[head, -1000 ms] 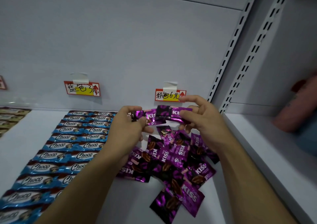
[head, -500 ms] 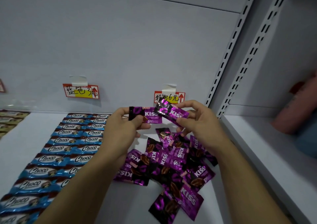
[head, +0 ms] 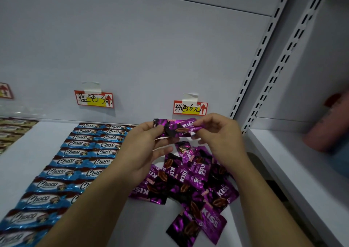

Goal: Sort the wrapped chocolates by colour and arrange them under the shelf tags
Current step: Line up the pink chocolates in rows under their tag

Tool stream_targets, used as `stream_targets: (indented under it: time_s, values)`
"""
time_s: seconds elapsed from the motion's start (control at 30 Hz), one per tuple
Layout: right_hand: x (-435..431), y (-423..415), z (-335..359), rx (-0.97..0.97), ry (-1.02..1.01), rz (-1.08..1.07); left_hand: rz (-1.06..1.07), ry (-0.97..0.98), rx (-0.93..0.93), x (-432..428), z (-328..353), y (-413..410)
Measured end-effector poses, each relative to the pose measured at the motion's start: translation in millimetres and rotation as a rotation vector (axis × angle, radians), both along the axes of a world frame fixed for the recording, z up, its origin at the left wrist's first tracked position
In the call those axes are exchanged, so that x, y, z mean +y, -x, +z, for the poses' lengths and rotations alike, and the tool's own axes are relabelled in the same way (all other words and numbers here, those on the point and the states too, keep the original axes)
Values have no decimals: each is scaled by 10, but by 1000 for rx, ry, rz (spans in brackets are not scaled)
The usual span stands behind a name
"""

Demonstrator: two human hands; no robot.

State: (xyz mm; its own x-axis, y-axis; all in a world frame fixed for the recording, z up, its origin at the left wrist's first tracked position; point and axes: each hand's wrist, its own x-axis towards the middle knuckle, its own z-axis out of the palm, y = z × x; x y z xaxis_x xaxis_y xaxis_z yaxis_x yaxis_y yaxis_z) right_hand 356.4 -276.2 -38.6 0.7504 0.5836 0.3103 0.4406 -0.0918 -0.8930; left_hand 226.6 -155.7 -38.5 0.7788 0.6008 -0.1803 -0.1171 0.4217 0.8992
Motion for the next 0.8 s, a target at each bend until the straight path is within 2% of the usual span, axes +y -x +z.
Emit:
stream_targets:
  time_s: [0.13, 0.37, 0.67, 0.8]
  values:
    - [17, 27, -6, -83, 42, -23, 14, -6, -56, 13, -13, 16]
    - [-12, 91, 66, 75, -105, 118, 104, -139, -37, 18, -36, 27]
    - [-29, 34, 87, 237, -215, 3, 50, -27, -97, 50, -48, 20]
    - [-15, 11, 77, 277, -204, -7, 108, -187, 4, 62, -95, 0]
